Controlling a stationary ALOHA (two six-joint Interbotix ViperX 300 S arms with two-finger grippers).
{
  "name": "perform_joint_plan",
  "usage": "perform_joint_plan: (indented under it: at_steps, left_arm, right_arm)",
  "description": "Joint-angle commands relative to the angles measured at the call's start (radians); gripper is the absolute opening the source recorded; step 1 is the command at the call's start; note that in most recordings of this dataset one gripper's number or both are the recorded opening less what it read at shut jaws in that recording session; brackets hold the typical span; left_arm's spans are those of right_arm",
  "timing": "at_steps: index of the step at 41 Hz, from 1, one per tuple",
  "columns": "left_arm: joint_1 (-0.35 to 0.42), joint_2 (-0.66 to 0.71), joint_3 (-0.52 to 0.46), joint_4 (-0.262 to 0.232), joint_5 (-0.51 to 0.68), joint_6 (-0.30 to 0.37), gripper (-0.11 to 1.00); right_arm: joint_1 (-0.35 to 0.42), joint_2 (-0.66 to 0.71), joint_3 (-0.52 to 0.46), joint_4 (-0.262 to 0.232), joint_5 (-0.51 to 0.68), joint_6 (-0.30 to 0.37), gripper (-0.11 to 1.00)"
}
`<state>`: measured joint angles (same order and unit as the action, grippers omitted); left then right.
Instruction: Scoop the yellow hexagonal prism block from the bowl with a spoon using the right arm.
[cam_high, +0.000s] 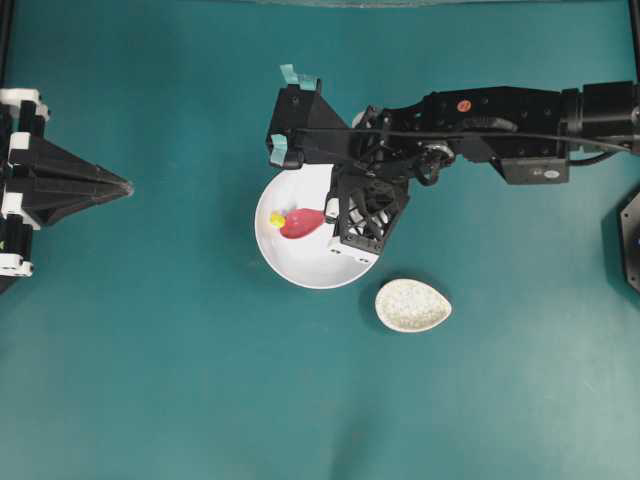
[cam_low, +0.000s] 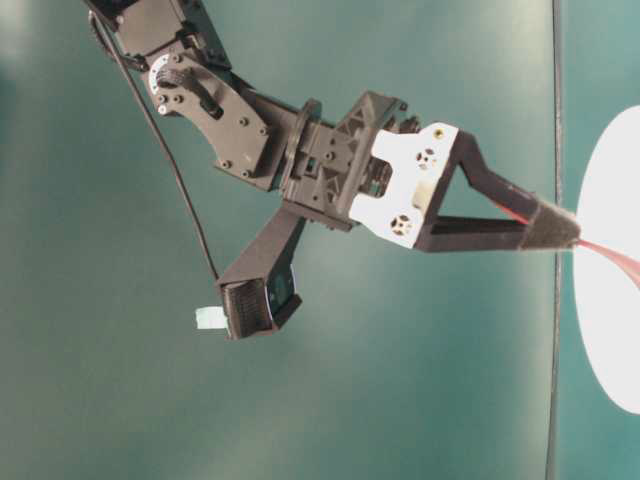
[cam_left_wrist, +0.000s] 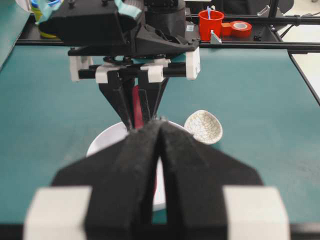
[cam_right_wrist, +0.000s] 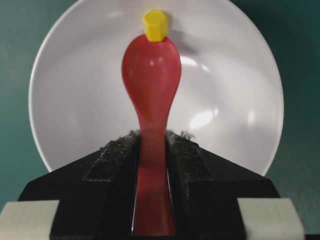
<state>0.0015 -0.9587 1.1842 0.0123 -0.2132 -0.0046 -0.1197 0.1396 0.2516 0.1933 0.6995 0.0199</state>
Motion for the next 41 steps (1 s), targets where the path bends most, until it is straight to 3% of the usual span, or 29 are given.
perform_joint_plan:
  at_steps: [1, 25, 41]
  left_arm:
    - [0.002, 0.008, -0.021, 0.003, -0.009, -0.002, -0.01]
    - [0.0, 0.008, -0.02, 0.003, -0.006, -0.002, -0.01]
    - [0.002, 0.008, -0.021, 0.002, -0.006, -0.002, -0.01]
  right_arm:
    - [0.002, -0.018, -0.028, -0.005, -0.018, -0.002, 0.22]
    - [0.003, -0.044, -0.008, -0.034, -0.061, 0.006, 0.22]
    - [0.003, -0.115, 0.109, -0.034, -0.169, 0.012, 0.22]
